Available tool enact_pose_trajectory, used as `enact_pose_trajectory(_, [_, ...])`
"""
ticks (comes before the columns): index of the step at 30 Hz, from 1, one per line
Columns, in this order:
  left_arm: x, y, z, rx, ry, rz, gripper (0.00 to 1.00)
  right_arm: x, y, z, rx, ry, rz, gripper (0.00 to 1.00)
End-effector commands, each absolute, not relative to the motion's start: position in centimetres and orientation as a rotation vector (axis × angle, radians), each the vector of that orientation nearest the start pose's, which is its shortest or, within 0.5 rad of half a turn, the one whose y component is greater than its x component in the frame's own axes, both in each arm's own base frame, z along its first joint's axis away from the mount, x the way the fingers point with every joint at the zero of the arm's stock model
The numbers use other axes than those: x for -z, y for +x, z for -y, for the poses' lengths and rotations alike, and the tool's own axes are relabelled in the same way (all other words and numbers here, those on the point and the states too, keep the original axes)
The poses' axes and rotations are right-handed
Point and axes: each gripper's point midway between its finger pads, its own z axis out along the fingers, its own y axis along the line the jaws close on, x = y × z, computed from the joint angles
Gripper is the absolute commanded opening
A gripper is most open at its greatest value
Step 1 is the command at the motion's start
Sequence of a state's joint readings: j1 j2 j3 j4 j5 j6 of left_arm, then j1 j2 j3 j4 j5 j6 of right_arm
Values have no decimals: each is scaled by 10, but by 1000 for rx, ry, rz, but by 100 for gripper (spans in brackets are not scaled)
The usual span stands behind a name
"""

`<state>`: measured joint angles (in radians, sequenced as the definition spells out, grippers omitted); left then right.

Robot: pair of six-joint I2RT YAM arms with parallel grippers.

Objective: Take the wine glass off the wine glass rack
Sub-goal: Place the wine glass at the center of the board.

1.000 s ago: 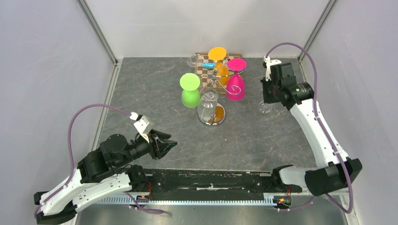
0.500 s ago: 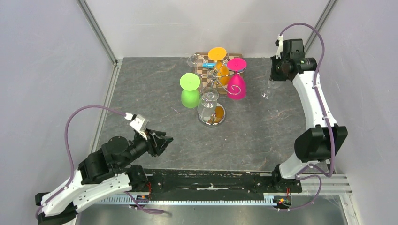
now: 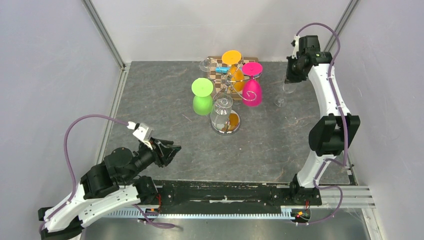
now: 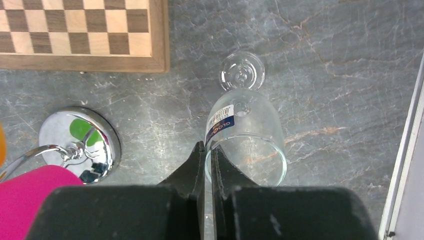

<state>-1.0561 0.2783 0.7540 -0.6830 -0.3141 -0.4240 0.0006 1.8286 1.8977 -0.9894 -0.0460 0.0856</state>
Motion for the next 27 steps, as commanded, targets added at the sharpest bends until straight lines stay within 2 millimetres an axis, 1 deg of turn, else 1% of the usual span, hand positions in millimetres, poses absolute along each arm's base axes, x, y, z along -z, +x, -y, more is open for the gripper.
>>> enact_pose_trajectory(1, [-268,129,141,796,271,-1795,50,-234,455,-1,-94,125,-2451,0])
enact_pose_trajectory(5, [-268,129,141,795,269,-1795,50,-228,458,1,-89,133,-2460,0])
enact_pose_trajectory(12, [-268,130,140,789,263,-1796,50,-211,465,8,-78,153,-2496,0])
enact_pose_trajectory(13, [-268,130,140,788,261,-1798,50,-210,466,8,-78,153,-2498,1])
enact_pose_trajectory(17, [-267,130,139,783,258,-1801,50,-206,472,8,-77,160,-2496,13])
enact_pose_trajectory(18, [-267,130,139,783,258,-1801,50,-206,473,9,-73,162,-2493,17])
enact_pose_trajectory(20, [-267,131,138,780,255,-1800,50,-210,476,10,-68,168,-2476,23])
enact_pose_trajectory(23, [-266,131,138,778,253,-1802,50,-217,479,12,-58,171,-2455,29])
enact_pose_trajectory(25, [-266,131,138,778,252,-1802,50,-224,482,13,-54,175,-2436,35])
enact_pose_trajectory(27, [-266,131,137,774,251,-1803,50,-232,485,13,-52,183,-2414,38])
